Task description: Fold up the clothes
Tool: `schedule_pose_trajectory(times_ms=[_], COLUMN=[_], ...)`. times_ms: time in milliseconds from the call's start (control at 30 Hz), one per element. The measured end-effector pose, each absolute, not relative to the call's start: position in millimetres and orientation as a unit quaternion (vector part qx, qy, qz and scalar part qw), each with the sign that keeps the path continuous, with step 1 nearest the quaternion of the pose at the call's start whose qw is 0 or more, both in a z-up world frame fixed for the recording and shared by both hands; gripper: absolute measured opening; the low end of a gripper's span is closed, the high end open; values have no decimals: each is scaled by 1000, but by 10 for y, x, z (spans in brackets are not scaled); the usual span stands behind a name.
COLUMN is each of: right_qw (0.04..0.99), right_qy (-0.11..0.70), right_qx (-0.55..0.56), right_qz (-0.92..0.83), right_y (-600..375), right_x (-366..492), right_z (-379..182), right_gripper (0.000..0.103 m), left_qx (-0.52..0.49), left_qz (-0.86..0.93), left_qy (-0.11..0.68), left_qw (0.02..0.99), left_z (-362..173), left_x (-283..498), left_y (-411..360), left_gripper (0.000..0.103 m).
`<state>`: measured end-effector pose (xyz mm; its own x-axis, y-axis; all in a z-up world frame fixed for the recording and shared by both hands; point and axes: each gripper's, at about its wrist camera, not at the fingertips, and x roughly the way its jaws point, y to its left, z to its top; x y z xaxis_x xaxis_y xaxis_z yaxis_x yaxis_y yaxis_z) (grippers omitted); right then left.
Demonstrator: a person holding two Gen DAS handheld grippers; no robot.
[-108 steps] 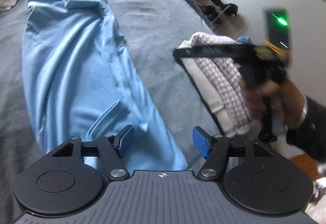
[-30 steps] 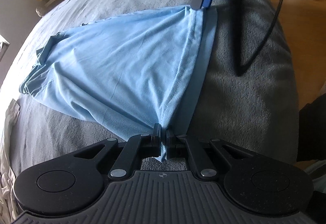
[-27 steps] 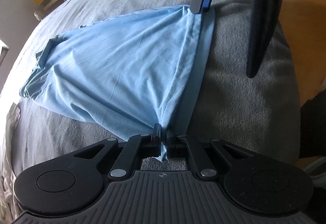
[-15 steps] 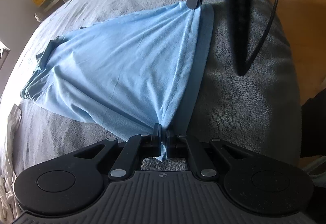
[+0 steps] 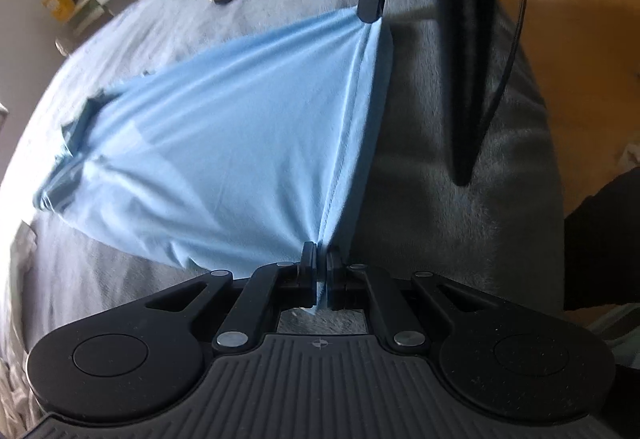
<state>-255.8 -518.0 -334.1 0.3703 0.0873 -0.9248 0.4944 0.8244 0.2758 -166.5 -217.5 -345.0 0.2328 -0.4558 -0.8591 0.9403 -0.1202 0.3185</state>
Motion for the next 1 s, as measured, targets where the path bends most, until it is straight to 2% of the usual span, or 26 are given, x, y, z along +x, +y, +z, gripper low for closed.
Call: schedule_pose_trajectory(times_ms=[100,200,300,500,633,833,1000], right_qw=[778,774,773,771,769,767,765], right_qy=[553,557,560,565,570,574,576], right_qx=[269,271,270,264,260,260,260], right_qz=[-131,-132,-130,-126,-124,-122,-121], right_y=[-5191,-5201,-5190,-5194,-5184,-5197,-5198], right_x=[-2540,-2533,-2529,-2549,-2511,-2509,-2512], right_z=[-3425,-3481,-3487,-3489,-3499,-3503,-3504], right_gripper=[5,5,5,5,5,5,5], left_qx=[464,421,367,107,1,12,-2], left_qz=[-563,-552,-510,-425,-425,-421,-409], left_qy=[300,389,453,600,639,647,646], left_qw=[615,605,633,669,642,636,645], left_z=[-3386,-3335,-3288,-3304,-3437,-3625,-3534], left_x=[-1622,-1489,-1248,-431,-225,-252,-222], left_y=[-2127,-2004,-1851,-1715,-1760,-1828,-1737], left_gripper=[7,8,8,10,21,21,24])
